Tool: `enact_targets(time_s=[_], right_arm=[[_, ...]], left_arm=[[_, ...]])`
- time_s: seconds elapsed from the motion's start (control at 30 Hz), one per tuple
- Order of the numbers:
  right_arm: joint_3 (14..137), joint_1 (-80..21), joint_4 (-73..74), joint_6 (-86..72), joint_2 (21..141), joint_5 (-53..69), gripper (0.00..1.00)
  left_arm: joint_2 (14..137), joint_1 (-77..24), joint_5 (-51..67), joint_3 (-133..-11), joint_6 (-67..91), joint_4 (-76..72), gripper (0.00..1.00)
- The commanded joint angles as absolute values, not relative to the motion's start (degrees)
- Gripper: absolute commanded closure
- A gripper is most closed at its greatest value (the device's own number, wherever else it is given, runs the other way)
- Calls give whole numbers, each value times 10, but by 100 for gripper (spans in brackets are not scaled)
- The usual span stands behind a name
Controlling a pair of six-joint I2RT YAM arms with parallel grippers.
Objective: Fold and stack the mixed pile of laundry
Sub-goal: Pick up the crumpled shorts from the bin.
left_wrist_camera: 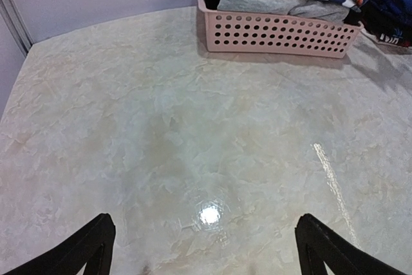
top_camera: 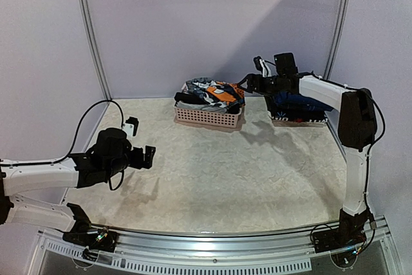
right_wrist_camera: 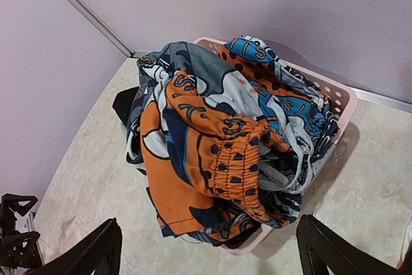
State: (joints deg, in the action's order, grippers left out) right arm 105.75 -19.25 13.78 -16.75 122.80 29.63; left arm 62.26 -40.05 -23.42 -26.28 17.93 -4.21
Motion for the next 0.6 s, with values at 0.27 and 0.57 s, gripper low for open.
enact_targets(time_s=[0.27,0.57], right_arm=[[1106,-203,125,-200,1287,321,9],[1137,-210,132,-208,1316,333,41]], left_arm=[[644,-405,-224,-258,171,-64,0],[636,-405,-219,-246,171,-69,0]])
